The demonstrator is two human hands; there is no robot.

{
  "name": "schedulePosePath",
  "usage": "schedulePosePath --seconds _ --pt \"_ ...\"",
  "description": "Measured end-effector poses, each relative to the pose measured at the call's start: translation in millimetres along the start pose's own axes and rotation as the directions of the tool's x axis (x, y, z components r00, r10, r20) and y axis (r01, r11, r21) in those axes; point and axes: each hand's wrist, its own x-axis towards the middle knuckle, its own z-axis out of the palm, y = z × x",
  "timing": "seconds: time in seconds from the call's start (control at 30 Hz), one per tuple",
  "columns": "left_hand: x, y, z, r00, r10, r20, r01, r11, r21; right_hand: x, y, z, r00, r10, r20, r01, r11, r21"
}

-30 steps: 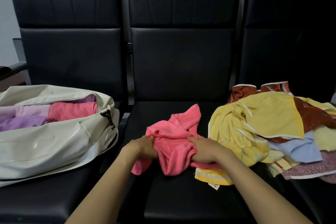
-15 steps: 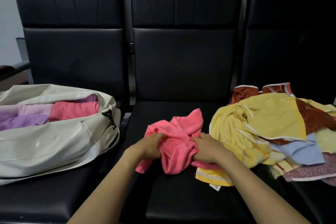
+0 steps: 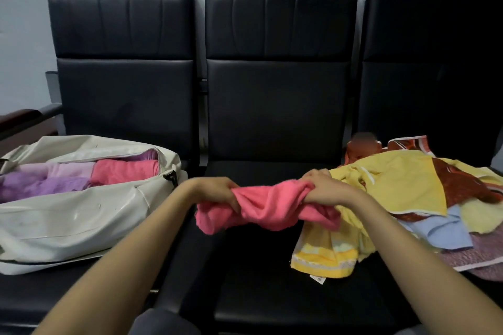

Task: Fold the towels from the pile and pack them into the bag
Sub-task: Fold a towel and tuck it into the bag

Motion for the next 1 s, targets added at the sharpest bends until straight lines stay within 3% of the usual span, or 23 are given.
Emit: schedulePosePath --seconds 0.1,0.23,0.37,0.47,0.57,0.63,0.7,0.77,0.8,0.9,1.0 --pt "-23.6 21.4 -35.4 0.997 0.074 0.036 -0.067 0.985 -0.159 -10.8 -10.6 -42.9 0.998 -0.053 -0.031 0.059 0.963 0.263" --pt "-45.5 29.0 -68.7 0.973 0.228 0.044 -0.181 0.865 -0.467 -13.9 -10.4 -81.0 0.985 -0.116 0.129 0.023 0.824 0.566" --pt "-41.2 23.9 -76.4 0.982 0.189 0.013 -0.153 0.828 -0.539 1.0 -7.6 -85.3 0.965 -0.115 0.235 -0.086 0.709 0.700" --pt "-28.2 13.9 -78.3 0.995 0.098 0.006 -0.084 0.878 -0.472 13.2 -12.9 -78.1 0.987 -0.059 0.151 -0.054 0.758 0.650" --pt "-16.4 15.7 -83.2 0.969 0.063 -0.238 -0.158 0.901 -0.405 31.9 -26.6 -79.2 0.978 -0.031 -0.206 0.123 0.885 0.450" --pt "-9.4 26.6 -88.4 0.866 0.155 -0.476 -0.350 0.867 -0.355 44.2 -35.8 -88.0 0.889 -0.070 -0.453 0.185 0.959 0.216" --pt "-8.1 36.2 -94.3 0.701 0.237 -0.673 -0.473 0.860 -0.190 54.1 -40.3 -97.0 0.768 -0.131 -0.626 0.206 0.977 0.049" --pt "-7.1 38.2 -98.8 0.584 0.276 -0.763 -0.511 0.856 -0.082 56.3 -43.4 -100.4 0.680 -0.188 -0.709 0.230 0.972 -0.036" --pt "-7.3 37.4 -98.1 0.563 0.284 -0.776 -0.513 0.856 -0.059 55.5 -44.3 -99.7 0.655 -0.204 -0.727 0.225 0.972 -0.070" --pt "-7.3 27.2 -86.3 0.610 0.309 -0.730 -0.524 0.848 -0.079 53.8 -39.6 -87.7 0.688 -0.235 -0.686 0.190 0.972 -0.142" --pt "-1.7 7.3 -68.5 0.748 0.318 -0.583 -0.458 0.883 -0.106 48.4 -25.3 -69.2 0.836 -0.208 -0.507 0.194 0.978 -0.081"
